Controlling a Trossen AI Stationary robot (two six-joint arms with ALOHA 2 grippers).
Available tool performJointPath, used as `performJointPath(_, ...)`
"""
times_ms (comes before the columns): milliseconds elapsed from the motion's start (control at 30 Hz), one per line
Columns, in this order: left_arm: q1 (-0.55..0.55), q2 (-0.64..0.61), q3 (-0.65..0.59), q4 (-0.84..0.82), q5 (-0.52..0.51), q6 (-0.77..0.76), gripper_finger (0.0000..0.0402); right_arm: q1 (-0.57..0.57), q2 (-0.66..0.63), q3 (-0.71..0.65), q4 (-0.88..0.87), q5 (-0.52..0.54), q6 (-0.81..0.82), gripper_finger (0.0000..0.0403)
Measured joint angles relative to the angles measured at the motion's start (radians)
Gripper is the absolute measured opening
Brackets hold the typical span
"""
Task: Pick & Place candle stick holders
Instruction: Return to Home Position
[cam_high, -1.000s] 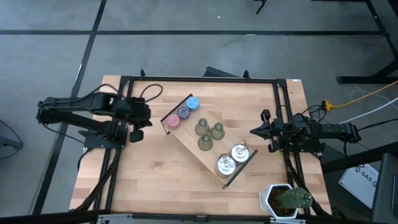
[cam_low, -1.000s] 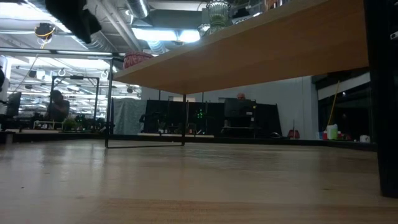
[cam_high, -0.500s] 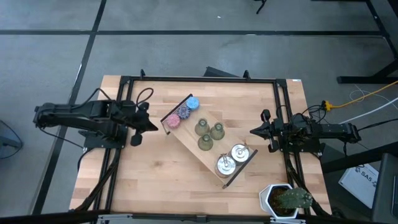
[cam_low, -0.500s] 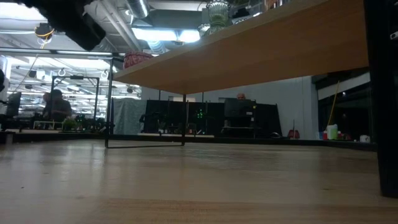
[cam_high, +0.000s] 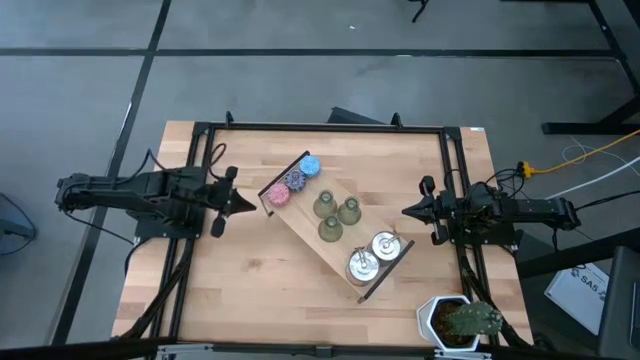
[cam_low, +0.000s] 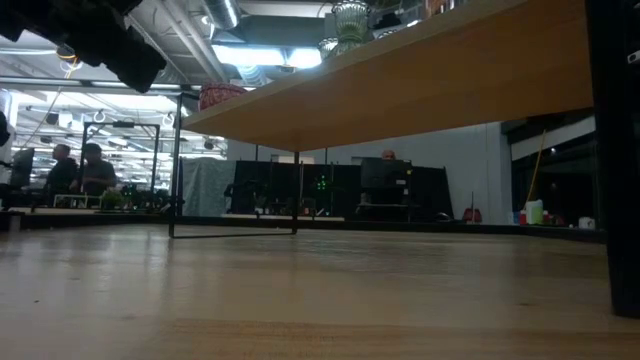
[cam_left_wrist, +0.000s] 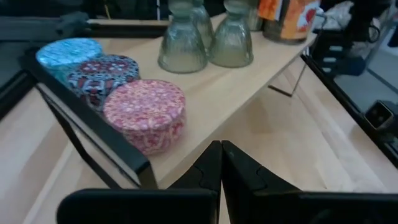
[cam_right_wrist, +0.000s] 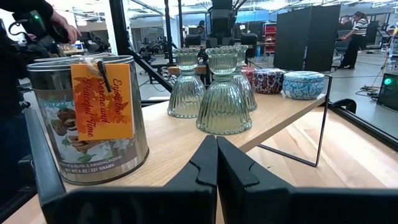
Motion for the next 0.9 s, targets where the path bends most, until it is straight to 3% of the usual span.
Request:
performJointPath(233, 0.000, -0.082, -0.075, 0.072, -0.062, -0.006, 0.0001, 0.000, 0.000, 0.000, 0.000, 0.000, 0.000, 0.0001)
performJointPath(567, 0.000, -0.163, -0.215, 0.300, -0.061, -0.023, 0.0001, 0.000, 0.000, 0.000, 0.000, 0.000, 0.000, 0.0001)
performJointPath(900, 0.000, -0.303, -0.298, 0.323, -0.055, -0.034, 0.0001, 0.000, 0.000, 0.000, 0.000, 0.000, 0.000, 0.0001)
